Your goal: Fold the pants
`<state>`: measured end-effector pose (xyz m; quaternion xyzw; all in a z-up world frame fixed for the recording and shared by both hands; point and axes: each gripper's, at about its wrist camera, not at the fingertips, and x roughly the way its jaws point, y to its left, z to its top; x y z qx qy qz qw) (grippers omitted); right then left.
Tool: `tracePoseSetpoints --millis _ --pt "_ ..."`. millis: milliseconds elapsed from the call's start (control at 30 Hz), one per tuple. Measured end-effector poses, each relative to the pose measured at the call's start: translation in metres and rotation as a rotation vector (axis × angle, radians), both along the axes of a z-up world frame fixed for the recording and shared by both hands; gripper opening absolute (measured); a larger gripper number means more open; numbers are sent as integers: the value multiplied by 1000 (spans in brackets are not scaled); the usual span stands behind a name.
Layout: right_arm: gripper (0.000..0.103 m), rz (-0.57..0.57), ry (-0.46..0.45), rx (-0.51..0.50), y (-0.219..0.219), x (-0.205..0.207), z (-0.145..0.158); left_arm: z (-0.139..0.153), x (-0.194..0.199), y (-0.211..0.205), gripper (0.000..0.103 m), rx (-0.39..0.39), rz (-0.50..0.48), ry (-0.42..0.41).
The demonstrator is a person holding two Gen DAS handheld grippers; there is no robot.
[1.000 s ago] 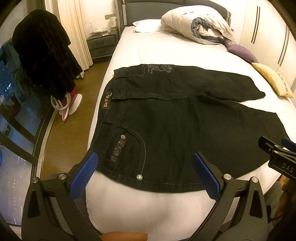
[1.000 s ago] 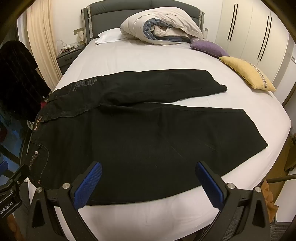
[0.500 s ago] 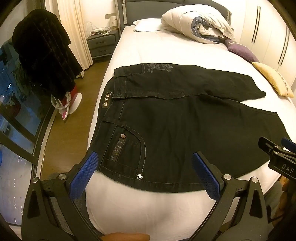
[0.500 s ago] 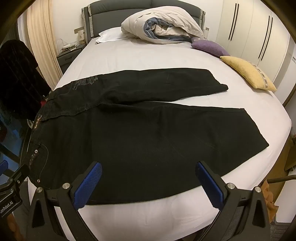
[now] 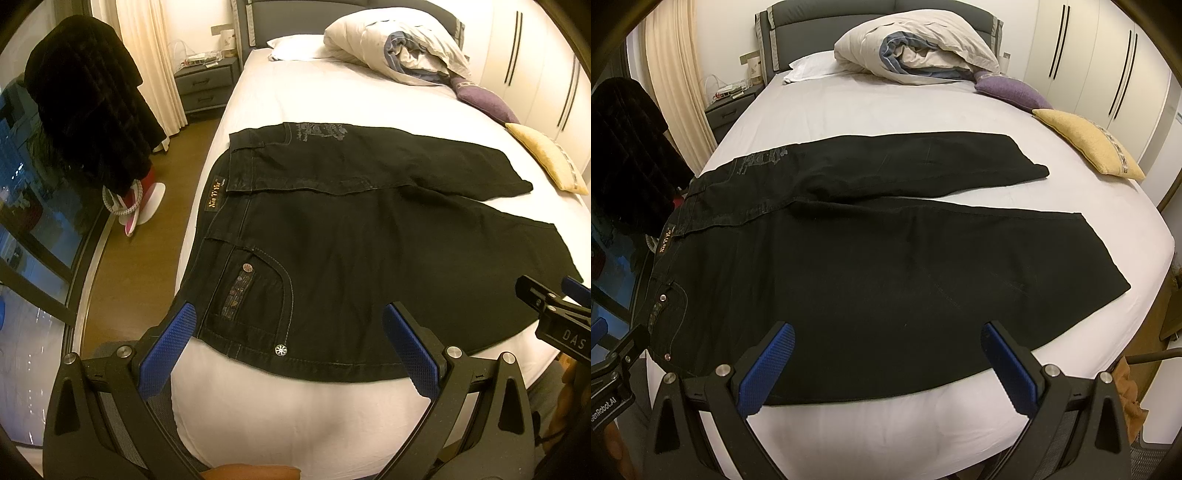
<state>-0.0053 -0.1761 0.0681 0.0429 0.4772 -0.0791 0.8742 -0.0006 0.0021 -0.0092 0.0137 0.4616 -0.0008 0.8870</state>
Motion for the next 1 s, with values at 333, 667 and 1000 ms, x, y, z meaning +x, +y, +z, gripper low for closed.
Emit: tracePoseSetpoints --millis 333,667,1000 --pt "103 1 4 4 -1 1 -2 -2 0 1 103 -1 0 2" --pt "103 0 11 14 0 1 -5 -2 -1 1 103 -2 1 4" --pt "103 0 14 16 -1 1 -5 -2 -1 1 103 -2 1 6"
